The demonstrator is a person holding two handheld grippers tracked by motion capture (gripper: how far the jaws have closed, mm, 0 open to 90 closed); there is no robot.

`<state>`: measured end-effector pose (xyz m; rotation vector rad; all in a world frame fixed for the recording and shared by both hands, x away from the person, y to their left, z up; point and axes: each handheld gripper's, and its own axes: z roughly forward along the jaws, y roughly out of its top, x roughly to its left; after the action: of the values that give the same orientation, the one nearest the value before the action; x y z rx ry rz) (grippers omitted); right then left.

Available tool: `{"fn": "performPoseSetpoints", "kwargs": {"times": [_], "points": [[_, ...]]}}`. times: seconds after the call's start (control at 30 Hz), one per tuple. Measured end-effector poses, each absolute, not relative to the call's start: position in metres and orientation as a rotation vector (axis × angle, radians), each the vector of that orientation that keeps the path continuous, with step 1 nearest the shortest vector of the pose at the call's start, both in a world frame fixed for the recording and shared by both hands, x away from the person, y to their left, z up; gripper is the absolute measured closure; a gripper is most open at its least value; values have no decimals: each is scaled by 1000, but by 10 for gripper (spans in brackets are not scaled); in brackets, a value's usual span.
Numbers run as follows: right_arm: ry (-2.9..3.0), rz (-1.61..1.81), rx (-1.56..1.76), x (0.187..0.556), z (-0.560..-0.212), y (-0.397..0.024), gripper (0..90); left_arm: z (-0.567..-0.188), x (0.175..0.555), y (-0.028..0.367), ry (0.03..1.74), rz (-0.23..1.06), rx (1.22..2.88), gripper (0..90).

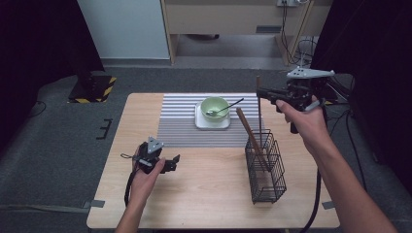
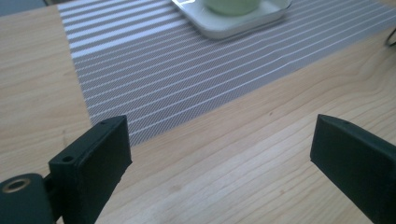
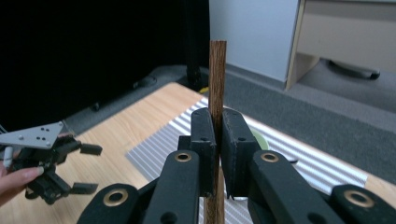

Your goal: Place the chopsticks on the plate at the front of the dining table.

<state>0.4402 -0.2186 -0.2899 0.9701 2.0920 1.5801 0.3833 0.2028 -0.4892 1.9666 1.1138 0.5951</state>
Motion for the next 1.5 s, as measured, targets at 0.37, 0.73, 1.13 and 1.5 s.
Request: {"fn": "performPoseSetpoints", "kwargs": {"times": [0.37,0.73,1.13,1.5], "points": [[2008,1671,968,433,-272,-228,846,-466,381,188,1063,529,1889,66],[1905,1782,981,436,-261,-232,846,-446,386,169,1011,469,1828,62],[1867,1851,986,449,-264,-210,847,-441,390,147,934,451,1809,88],[1886,1881,976,454,-275,-171,846,-440,392,126,869,414,1779,151]]}}
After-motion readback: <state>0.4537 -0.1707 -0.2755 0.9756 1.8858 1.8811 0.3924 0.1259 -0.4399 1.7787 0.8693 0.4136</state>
